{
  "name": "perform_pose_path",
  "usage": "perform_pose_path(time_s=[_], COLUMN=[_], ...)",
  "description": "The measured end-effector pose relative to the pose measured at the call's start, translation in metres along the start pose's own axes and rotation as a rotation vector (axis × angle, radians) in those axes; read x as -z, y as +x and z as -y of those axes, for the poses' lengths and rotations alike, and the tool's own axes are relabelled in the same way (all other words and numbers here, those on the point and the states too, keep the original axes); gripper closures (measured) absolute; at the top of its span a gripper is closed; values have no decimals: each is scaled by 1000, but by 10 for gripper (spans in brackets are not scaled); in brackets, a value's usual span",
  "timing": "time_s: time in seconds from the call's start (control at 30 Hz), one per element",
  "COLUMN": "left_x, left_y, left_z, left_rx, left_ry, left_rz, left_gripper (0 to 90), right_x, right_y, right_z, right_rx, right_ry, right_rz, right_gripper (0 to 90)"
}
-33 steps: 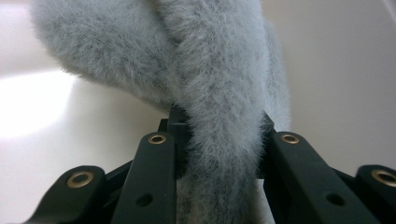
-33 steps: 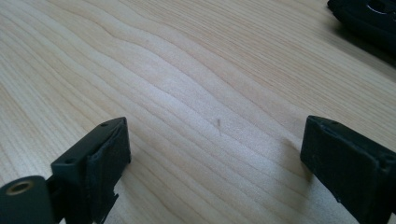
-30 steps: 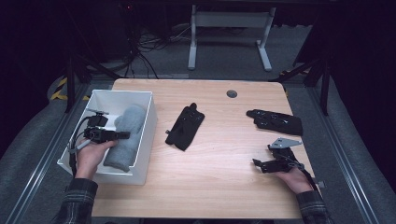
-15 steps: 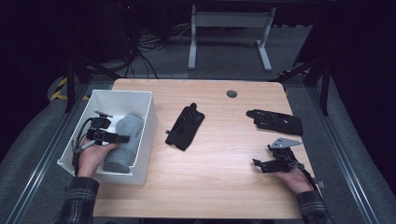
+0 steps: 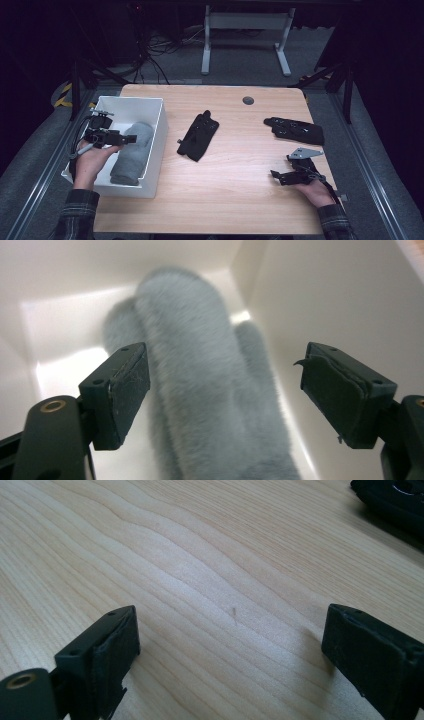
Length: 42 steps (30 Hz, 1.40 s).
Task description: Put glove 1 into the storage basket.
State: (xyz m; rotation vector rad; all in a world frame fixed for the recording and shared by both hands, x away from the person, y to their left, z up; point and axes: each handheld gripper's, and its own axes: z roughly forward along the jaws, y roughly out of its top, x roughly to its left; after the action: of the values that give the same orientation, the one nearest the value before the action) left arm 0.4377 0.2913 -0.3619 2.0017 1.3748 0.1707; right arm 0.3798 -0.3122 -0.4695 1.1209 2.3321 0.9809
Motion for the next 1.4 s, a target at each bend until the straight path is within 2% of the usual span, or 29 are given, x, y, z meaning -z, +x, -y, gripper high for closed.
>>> perform_pose_path(time_s=[0.13, 0.2, 0.27, 0.37, 0.4, 0.63, 0.7, 0.73, 0.8, 0.83, 0.9, 1.33, 1.4], left_x=[10, 12, 15, 16, 16, 13, 12, 12, 7, 7, 3, -23, -31], left_y=[-16, -19, -30, -43, -43, -81, -90, -90, -105, -105, -117, -173, -183], left_z=[-11, -13, -19, -23, -23, -34, -36, -36, -39, -39, -40, -44, -42], left_rx=[-65, -77, -115, -145, -145, -225, -243, -243, -265, -265, -292, -377, -392], left_ry=[-27, -34, -45, -62, -62, -91, -92, -92, -101, -101, -98, -115, -104], left_rz=[7, 9, 29, 51, 51, 108, 124, 124, 144, 144, 161, 238, 249], left_gripper=[173, 161, 155, 151, 150, 143, 143, 142, 143, 142, 143, 143, 142], right_x=[0, 0, 0, 0, 0, 0, 0, 0, 0, 0, 0, 0, 0], right_y=[0, 0, 0, 0, 0, 0, 0, 0, 0, 0, 0, 0, 0], right_z=[0, 0, 0, 0, 0, 0, 0, 0, 0, 0, 0, 0, 0], right_rx=[0, 0, 0, 1, 1, -1, -1, -1, -2, -2, -2, -1, -2], right_ry=[0, 0, 0, 0, 0, 1, 1, 1, 2, 2, 2, 2, 2], right_rz=[0, 0, 0, 0, 1, 7, 7, 7, 8, 8, 8, 9, 10], right_gripper=[87, 87, 87, 87, 87, 84, 83, 83, 82, 82, 82, 80, 77])
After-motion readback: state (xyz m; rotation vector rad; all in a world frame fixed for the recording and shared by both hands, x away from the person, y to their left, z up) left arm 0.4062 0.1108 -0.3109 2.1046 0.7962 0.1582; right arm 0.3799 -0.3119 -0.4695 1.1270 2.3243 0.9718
